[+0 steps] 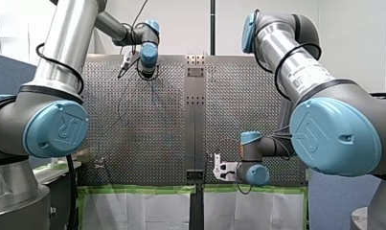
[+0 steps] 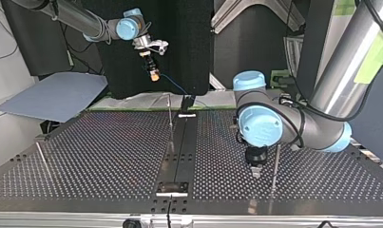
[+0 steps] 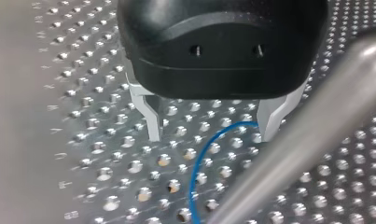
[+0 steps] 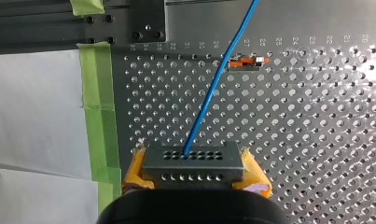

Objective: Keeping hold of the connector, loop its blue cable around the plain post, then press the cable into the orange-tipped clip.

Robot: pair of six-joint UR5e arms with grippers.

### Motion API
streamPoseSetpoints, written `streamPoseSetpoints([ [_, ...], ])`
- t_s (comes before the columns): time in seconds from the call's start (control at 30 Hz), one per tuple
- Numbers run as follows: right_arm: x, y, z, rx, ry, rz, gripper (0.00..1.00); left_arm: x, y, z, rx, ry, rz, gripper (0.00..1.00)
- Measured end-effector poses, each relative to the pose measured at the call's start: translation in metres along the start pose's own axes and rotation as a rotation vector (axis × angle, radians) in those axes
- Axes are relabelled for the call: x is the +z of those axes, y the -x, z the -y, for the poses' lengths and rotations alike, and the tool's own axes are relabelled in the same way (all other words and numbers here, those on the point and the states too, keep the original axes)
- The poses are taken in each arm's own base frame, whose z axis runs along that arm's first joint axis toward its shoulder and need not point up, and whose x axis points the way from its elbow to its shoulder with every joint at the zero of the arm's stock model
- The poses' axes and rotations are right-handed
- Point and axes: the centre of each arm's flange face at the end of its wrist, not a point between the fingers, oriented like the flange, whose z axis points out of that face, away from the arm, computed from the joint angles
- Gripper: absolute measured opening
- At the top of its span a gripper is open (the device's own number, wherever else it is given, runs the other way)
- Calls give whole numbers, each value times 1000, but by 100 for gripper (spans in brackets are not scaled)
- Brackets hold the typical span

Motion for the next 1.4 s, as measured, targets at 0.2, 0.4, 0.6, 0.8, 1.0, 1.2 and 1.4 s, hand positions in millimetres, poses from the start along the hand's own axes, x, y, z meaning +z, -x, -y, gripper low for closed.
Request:
streamPoseSetpoints([
  [0.2, 0, 0, 0, -1, -1, 2, 0, 7, 1, 5, 5, -11, -6, 99],
  [0.4, 0, 0, 0, -1, 0, 4, 0, 18, -6, 9, 15, -7, -24, 99],
  [0.6, -1, 0, 1, -2, -2, 3, 0, 26, -11, 5, 21, 19, -39, 99],
  [0.8, -1, 0, 1, -3, -3, 3, 0, 33, -15, 7, 30, 26, -46, 99],
  [1.0, 0, 0, 1, -3, -3, 3, 0, 35, -5, 4, 21, 30, -26, 99],
  [1.2, -1, 1, 2, -4, -3, 5, 0, 34, 0, 6, 23, 28, -18, 99],
  [1.4, -1, 1, 2, -4, -4, 6, 0, 33, 0, 9, 31, 21, -16, 99],
])
